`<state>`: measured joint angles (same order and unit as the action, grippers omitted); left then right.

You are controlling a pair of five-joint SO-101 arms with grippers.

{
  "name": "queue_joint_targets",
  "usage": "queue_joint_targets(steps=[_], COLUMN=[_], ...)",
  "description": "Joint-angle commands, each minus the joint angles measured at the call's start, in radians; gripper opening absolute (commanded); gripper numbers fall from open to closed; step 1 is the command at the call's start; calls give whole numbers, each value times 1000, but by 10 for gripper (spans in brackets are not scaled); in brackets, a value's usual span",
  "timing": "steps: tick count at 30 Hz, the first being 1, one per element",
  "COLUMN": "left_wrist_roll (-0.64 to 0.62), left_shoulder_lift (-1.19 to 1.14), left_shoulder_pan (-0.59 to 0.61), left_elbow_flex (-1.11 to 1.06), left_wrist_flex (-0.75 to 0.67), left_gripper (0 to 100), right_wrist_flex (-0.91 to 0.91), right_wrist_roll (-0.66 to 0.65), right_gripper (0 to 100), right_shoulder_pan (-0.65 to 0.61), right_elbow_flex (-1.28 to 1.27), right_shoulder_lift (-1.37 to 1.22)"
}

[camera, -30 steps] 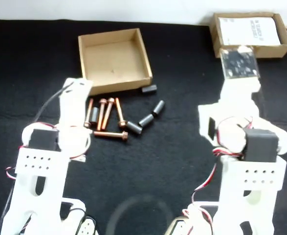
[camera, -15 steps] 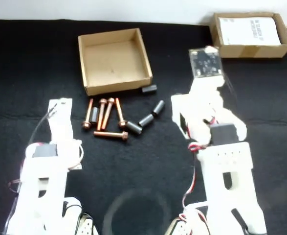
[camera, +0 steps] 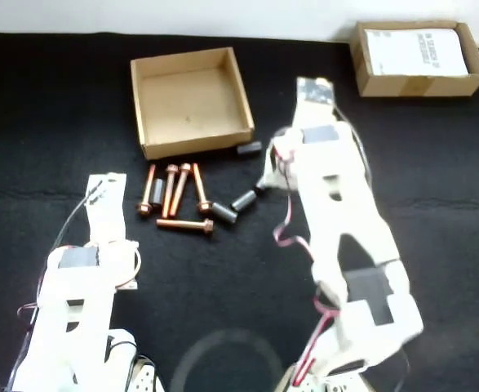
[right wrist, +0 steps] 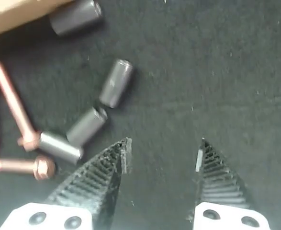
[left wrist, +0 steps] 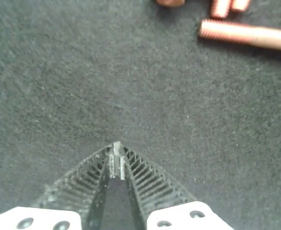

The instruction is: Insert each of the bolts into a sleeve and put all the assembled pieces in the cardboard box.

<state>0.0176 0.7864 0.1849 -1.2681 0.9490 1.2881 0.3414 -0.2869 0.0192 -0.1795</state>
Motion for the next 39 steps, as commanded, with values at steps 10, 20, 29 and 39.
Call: queue_joint_targets(steps=[10,20,29,39], left_wrist_roll=[6,80,80,80], left_shoulder_lift=[2,4,2,2], left_shoulder_pan=[102,102,102,102], left_elbow_flex=[104,65,64,62], left_wrist_flex=[-52,-106,-107,-107], left_gripper=[10,10,10,10], right_wrist_flex=[28,-5,-41,-39], right_wrist_roll=[46,46,48,46], right_gripper=[210,210,209,5], right_shoulder_pan=[-81,-88,-90,-81], right_elbow_flex=[412,487,495,496], right_shoulder_lift=[-344,-484,-578,-638])
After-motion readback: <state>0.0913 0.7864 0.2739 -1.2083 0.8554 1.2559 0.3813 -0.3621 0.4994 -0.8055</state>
